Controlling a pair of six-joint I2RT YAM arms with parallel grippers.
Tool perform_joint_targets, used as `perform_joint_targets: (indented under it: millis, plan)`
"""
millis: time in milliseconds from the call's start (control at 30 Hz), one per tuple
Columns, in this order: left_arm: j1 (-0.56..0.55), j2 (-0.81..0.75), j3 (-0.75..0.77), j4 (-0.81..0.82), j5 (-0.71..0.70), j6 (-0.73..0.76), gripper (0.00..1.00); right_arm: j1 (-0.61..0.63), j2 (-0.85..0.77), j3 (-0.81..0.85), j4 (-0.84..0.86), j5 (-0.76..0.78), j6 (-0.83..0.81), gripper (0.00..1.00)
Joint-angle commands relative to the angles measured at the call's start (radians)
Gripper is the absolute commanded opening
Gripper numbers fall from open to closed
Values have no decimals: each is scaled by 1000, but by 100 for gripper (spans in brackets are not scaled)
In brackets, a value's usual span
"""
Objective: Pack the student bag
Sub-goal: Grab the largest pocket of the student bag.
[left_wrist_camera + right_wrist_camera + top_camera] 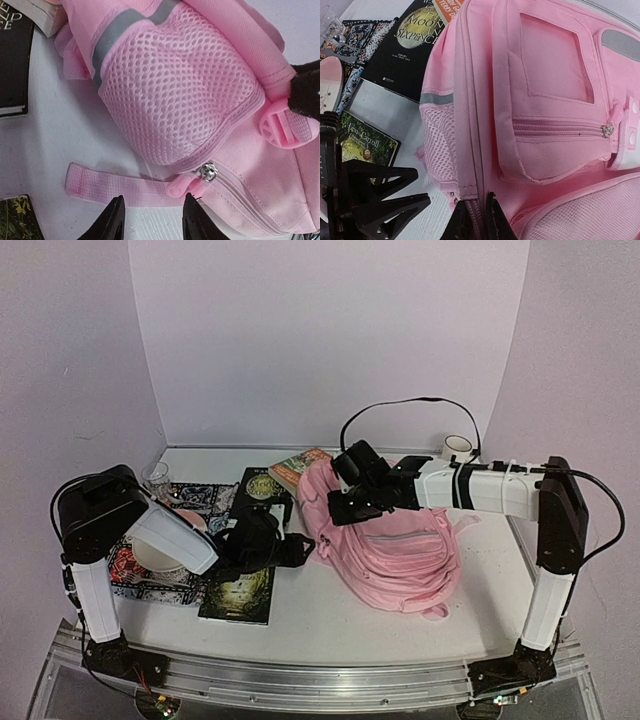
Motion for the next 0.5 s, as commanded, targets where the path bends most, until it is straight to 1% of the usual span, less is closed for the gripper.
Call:
perform_joint_targets:
  millis: [0, 67, 233, 367, 467]
  plan:
    - [-5, -14, -9, 72, 82, -77, 41, 11, -15, 62, 40, -16, -15, 0]
    - [-7, -7, -2, 80, 96, -96, 39, 12, -15, 63, 40, -22, -14, 0]
    - [-9, 51, 22, 124, 213, -218, 38, 11, -16, 68, 40, -24, -14, 0]
    - [-11, 95, 28, 151, 243, -312, 41, 11, -19, 69, 41, -23, -13, 0]
    - [-13, 115, 33, 166, 258, -343, 43, 11, -19, 67, 40, -22, -14, 0]
